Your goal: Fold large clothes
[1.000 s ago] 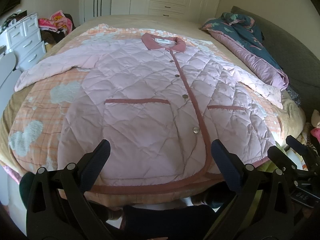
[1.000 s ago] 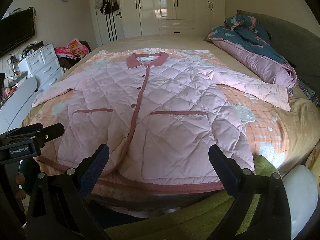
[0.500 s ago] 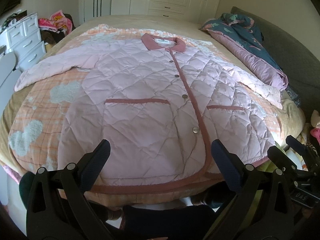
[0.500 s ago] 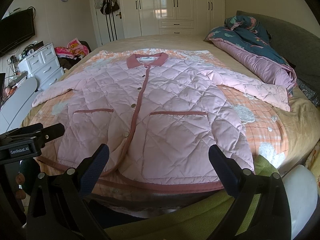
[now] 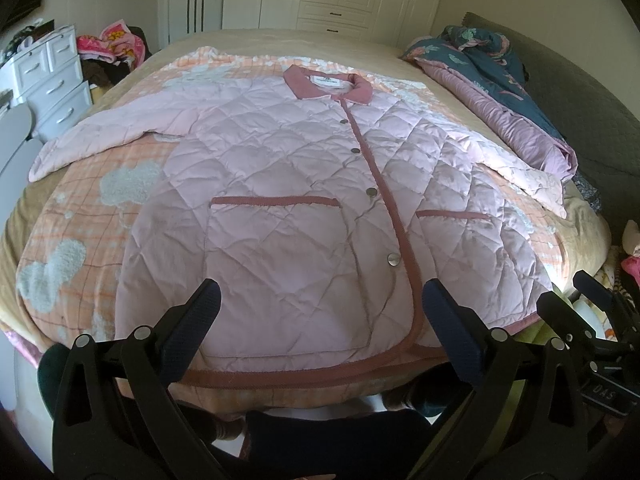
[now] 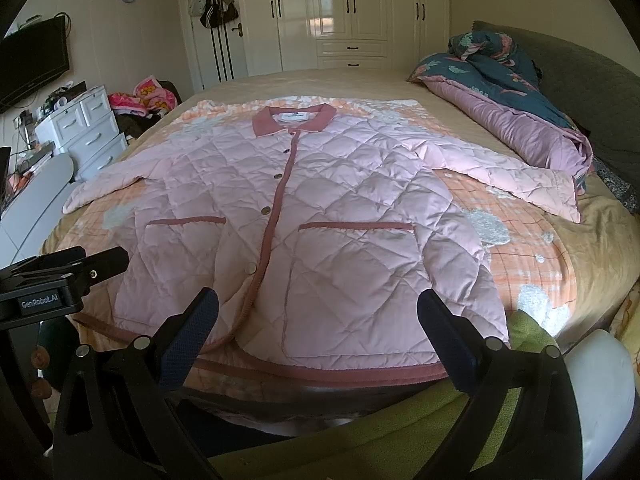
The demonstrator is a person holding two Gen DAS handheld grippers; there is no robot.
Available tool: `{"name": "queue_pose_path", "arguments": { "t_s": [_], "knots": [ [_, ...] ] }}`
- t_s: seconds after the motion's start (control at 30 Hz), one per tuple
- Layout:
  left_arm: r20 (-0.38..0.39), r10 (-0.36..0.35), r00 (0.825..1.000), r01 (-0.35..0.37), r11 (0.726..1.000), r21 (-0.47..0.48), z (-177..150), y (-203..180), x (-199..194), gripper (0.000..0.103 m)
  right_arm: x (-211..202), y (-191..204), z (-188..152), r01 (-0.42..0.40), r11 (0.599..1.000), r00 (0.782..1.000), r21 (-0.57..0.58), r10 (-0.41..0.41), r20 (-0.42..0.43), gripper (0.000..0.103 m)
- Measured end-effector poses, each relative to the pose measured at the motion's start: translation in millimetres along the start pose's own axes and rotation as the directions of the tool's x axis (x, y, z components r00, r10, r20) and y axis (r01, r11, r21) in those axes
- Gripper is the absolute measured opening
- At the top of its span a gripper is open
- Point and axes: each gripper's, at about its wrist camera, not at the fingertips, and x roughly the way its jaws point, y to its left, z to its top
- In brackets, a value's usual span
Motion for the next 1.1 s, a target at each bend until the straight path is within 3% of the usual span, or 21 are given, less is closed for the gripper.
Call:
{"name": "queue_pose_path", "arguments": {
  "t_s": [0.43, 1.1],
  "knots": [
    [-0.005, 0.021, 1.0, -0.021, 1.0, 0.006, 3.3, 4.3, 8.9, 0.094, 13.5, -3.0, 6.6, -0.016, 1.0, 1.0, -0.008, 0.016, -0.024, 0.099],
    [0.023, 0.08, 0.997, -0.078, 0.995, -0.064, 73.0, 18.9, 27.1, 0.094, 54.7, -9.7, 71.6, -0.057, 0.997, 0.998, -0.053, 0.056, -0.027, 0.099]
  ]
}}
